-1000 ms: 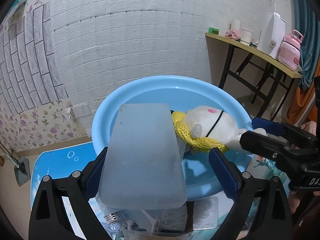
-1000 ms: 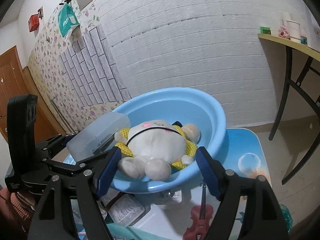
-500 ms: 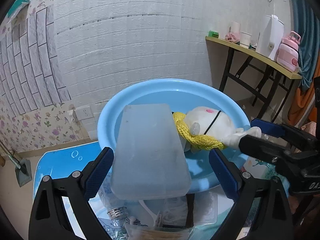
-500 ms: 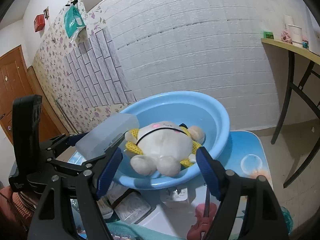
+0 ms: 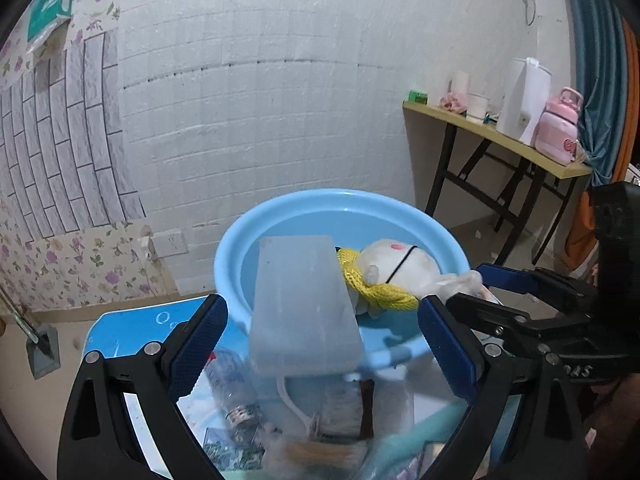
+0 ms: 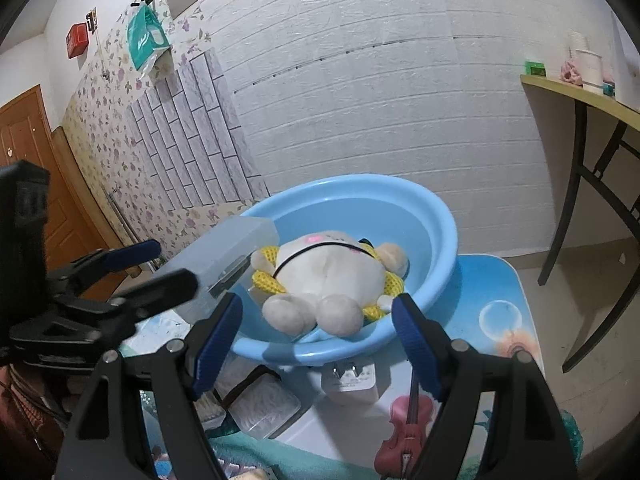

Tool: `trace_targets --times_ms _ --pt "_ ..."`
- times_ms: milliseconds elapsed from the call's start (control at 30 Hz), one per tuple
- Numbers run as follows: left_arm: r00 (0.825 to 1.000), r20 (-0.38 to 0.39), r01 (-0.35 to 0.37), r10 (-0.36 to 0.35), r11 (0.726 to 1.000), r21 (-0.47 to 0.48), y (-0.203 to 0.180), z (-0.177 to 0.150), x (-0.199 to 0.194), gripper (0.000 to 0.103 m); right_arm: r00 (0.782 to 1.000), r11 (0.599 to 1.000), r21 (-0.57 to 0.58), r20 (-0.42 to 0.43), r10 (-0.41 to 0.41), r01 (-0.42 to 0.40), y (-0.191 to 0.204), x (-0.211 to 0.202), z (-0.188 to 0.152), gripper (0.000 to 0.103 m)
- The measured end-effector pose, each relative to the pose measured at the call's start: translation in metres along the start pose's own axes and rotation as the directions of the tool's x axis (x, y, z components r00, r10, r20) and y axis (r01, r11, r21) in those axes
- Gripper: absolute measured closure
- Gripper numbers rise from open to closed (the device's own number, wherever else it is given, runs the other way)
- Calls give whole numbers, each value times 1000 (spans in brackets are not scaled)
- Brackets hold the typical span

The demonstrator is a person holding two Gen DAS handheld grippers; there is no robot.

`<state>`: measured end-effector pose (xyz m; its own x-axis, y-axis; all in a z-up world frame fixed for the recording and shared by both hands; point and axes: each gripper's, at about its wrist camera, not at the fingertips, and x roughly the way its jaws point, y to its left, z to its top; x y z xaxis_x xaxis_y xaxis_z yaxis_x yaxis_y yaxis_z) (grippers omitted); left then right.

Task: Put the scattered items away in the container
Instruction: 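Carry frosted box and white plush into the blue basin and release both, then grasp the clear plastic bag with left tool while right grasps the tissue pack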

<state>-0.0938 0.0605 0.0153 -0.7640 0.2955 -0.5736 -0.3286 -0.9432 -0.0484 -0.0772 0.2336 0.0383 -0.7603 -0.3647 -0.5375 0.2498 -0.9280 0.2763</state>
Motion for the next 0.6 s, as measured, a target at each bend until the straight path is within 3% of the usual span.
trace_targets --times_ms 200,367,467,600 --pt "999 4 -42 42 999 -35 19 -13 -21 7 1000 999 -43 0 -1 1 10 -7 -2 25" --pt "992 -77 -111 104 990 -84 41 -26 -5 7 1000 999 -34 -5 13 -13 11 -9 -5 25" --pt "991 -80 -114 105 987 -113 50 -25 1 7 1000 999 -31 -14 18 -19 11 -9 -6 25" --pt "988 -64 -147 142 986 -83 53 -17 13 7 1000 999 -38 -13 12 -13 11 -9 -5 25"
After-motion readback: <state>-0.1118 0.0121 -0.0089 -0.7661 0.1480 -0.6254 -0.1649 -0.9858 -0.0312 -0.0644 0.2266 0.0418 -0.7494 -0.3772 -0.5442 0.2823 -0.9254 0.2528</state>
